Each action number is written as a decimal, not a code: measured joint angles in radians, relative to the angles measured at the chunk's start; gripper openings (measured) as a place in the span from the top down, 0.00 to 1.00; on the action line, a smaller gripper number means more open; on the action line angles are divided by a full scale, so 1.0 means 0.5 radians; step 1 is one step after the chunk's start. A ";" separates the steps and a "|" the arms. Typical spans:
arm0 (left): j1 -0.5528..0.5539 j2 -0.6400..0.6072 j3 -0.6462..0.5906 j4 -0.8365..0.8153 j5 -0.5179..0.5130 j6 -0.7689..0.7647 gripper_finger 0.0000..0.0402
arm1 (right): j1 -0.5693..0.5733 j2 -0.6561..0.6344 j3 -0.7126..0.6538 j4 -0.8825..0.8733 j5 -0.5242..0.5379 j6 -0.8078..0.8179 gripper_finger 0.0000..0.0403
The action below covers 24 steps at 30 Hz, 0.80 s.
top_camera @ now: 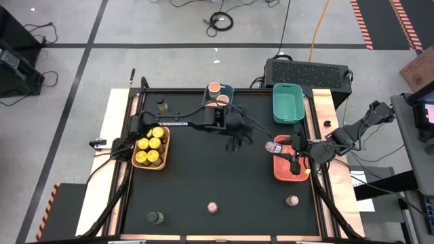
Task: Sort spices by type
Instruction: Put the small brown seasoning bottle into the orange bin
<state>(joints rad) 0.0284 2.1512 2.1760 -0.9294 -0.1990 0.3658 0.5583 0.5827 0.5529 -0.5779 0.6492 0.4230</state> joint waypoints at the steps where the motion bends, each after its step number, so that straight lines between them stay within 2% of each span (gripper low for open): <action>1: -0.001 -0.047 -0.058 0.010 -0.031 -0.028 0.26 | 0.000 0.001 -0.009 0.006 0.000 0.001 0.55; 4: 0.006 -0.241 -0.356 0.185 -0.045 -0.100 0.26 | 0.000 0.001 -0.040 0.077 0.000 0.011 0.55; 8: 0.057 -0.614 -1.042 0.551 -0.069 -0.228 0.26 | 0.000 0.010 -0.061 0.134 -0.002 0.026 0.55; 11: 0.080 -0.924 -1.520 1.075 -0.112 -0.241 0.26 | 0.000 0.023 -0.060 0.226 -0.001 0.018 0.55; 14: 0.079 -1.091 -1.873 1.815 0.146 -0.121 0.26 | -0.005 0.047 -0.061 0.317 0.000 -0.008 0.55; 17: 0.054 -1.062 -2.020 2.182 0.315 0.119 0.26 | -0.017 0.062 -0.061 0.411 -0.029 -0.052 0.55; 24: -0.018 -0.890 -1.942 2.572 0.421 0.649 0.26 | -0.049 0.081 -0.059 0.572 -0.113 -0.093 0.55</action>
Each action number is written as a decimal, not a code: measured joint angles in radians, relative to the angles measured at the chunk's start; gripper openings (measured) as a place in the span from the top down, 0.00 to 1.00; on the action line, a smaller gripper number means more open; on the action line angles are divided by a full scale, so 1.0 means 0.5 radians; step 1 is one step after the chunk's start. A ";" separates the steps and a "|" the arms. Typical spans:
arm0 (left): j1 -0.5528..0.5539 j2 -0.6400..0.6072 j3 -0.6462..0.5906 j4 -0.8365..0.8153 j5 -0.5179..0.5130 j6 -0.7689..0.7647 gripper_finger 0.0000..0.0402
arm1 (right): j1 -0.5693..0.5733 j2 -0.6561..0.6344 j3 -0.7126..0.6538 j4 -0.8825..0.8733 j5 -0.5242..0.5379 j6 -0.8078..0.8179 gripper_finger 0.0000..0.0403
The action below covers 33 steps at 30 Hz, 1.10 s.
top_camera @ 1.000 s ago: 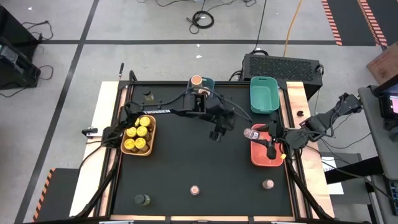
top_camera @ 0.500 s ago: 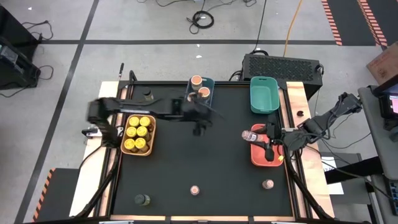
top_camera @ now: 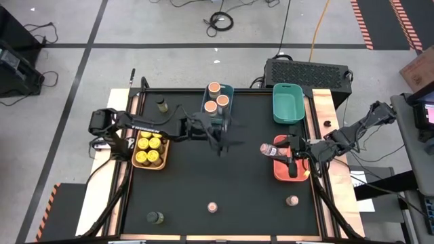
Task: Sort spices by type
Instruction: Put the small brown seasoning bottle into the orange bin
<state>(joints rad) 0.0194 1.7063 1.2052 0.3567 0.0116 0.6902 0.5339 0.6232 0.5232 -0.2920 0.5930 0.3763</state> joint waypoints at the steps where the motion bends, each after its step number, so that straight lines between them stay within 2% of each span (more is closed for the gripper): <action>1: -0.019 0.017 0.014 0.002 0.043 0.104 0.26 | -0.006 0.001 0.000 0.002 -0.008 0.000 0.55; 4: -0.077 0.061 0.086 0.014 0.101 0.368 0.26 | -0.026 0.002 0.000 0.025 -0.040 -0.005 0.55; 11: -0.143 0.246 0.245 0.007 0.132 0.774 0.26 | -0.035 0.005 0.000 0.040 -0.047 -0.007 0.55; 16: -0.144 0.427 0.412 -0.007 0.089 0.864 0.26 | -0.035 0.020 0.000 0.052 -0.107 -0.008 0.55; 22: -0.147 0.531 0.557 -0.011 0.082 1.012 0.26 | -0.034 0.037 0.000 0.066 -0.143 -0.008 0.55; 30: -0.159 0.567 0.580 -0.061 0.118 1.196 0.26 | -0.035 0.039 0.000 0.059 -0.157 0.028 0.55; 33: -0.161 0.568 0.580 -0.067 0.119 1.173 0.26 | -0.035 0.043 0.000 0.059 -0.239 0.059 0.55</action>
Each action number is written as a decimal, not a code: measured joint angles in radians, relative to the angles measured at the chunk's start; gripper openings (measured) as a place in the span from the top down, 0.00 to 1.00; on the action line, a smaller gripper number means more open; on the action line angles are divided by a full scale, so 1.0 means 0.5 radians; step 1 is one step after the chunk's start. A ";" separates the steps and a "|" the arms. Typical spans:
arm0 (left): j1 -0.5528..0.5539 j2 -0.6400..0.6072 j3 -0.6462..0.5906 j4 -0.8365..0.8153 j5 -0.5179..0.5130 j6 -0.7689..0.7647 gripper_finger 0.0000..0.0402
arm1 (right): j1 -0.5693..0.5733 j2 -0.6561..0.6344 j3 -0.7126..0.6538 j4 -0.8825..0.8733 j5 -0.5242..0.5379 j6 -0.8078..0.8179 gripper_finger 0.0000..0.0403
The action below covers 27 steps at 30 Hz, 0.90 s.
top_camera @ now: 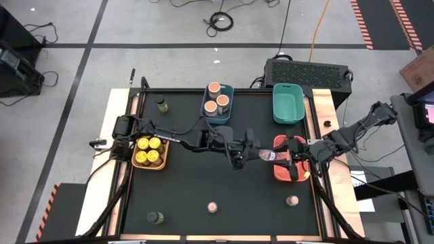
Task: Sort spices by type
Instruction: Put the small brown seasoning bottle into the orange bin
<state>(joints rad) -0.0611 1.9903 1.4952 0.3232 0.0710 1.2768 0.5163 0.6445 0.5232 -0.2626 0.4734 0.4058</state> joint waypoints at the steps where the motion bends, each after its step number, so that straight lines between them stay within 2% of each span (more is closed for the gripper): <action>1: 0.002 0.000 0.000 0.000 0.002 -0.015 0.26 | 0.000 0.008 0.000 0.002 -0.015 0.001 0.55; 13: -0.055 -0.001 0.001 -0.122 0.085 -0.029 0.26 | -0.068 0.177 0.000 0.017 -0.171 0.007 0.55; 27: -0.068 -0.001 0.000 -0.247 0.083 -0.082 0.26 | -0.206 0.316 0.000 0.252 -0.402 -0.111 0.55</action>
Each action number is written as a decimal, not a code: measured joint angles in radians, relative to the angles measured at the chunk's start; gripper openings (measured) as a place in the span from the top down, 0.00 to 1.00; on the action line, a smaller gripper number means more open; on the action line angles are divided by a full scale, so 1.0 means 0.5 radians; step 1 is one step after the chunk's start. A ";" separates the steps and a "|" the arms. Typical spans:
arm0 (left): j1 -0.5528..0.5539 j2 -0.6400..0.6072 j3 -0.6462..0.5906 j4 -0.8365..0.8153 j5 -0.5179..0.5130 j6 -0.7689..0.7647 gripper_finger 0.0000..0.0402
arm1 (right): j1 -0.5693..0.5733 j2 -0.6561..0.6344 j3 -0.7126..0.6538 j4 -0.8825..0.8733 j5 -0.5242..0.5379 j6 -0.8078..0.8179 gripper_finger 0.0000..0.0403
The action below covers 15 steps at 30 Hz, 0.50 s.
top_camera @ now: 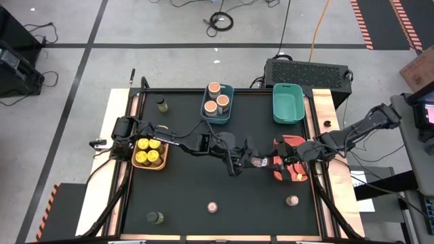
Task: Sort spices by type
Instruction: Put the small brown seasoning bottle into the orange bin
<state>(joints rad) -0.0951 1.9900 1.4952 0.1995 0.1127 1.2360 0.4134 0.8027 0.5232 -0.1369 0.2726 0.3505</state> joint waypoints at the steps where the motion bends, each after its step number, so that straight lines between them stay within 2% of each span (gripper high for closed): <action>1: 0.000 0.000 0.000 -0.001 0.000 0.000 0.26 | -0.008 0.006 0.000 -0.001 -0.026 0.000 0.55; 15: 0.000 0.000 0.000 -0.066 -0.012 -0.001 0.26 | -0.096 0.061 0.000 0.062 -0.035 -0.021 0.55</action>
<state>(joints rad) -0.0952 1.9900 1.4952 0.1665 0.1068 1.2354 0.3653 0.8330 0.5232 -0.1059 0.2550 0.3402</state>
